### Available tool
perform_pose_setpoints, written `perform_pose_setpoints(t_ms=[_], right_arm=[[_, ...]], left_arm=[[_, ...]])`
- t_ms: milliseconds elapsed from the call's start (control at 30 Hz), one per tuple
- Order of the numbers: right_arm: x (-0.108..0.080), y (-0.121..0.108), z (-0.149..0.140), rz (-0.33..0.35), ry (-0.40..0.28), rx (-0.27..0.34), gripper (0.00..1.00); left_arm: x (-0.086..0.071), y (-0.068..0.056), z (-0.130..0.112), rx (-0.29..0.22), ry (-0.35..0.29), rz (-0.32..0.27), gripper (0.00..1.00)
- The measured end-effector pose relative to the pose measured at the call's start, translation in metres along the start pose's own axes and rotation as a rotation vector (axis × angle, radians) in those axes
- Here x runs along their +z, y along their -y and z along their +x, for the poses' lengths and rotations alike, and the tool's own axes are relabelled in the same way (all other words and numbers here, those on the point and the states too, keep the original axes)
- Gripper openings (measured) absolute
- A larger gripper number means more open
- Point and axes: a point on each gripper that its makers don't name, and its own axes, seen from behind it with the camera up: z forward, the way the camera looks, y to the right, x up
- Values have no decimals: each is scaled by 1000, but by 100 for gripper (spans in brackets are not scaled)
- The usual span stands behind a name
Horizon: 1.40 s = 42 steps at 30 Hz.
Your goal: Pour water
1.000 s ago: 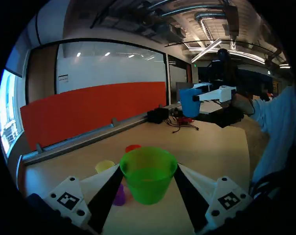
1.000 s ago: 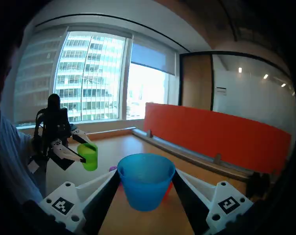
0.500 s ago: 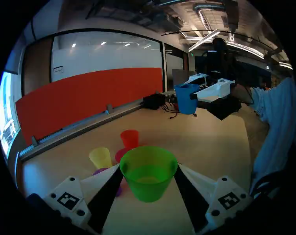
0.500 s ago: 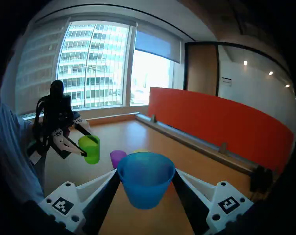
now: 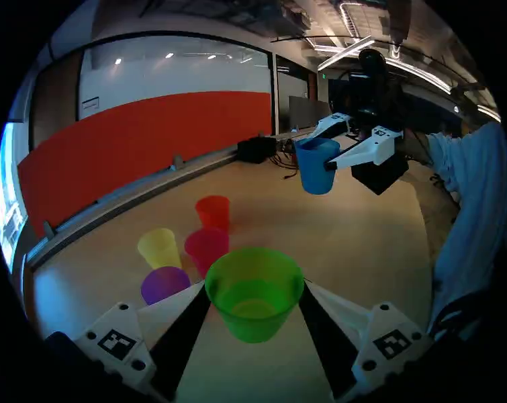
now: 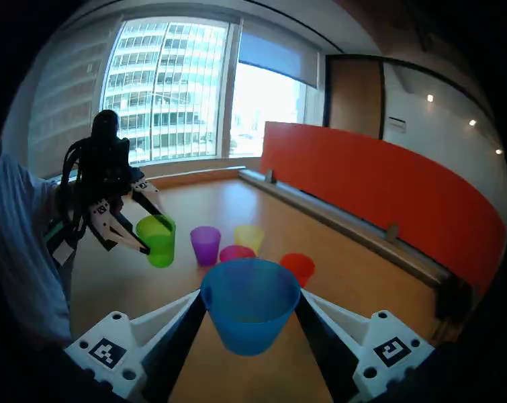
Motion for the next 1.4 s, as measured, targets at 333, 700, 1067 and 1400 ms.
perform_pose_setpoints(t_ms=[333, 700, 1067, 1400], right_arm=[[13, 6, -27, 20, 61, -17, 93], [24, 10, -52, 36, 111, -12, 93], [30, 12, -65, 43, 132, -3, 92], [32, 12, -69, 41, 139, -2, 92]], left_arm=[[12, -2, -22, 25, 70, -20, 87], [25, -1, -43, 45, 136, -48, 87], [36, -1, -53, 46, 165, -68, 87], [43, -5, -61, 36, 171, -80, 87]])
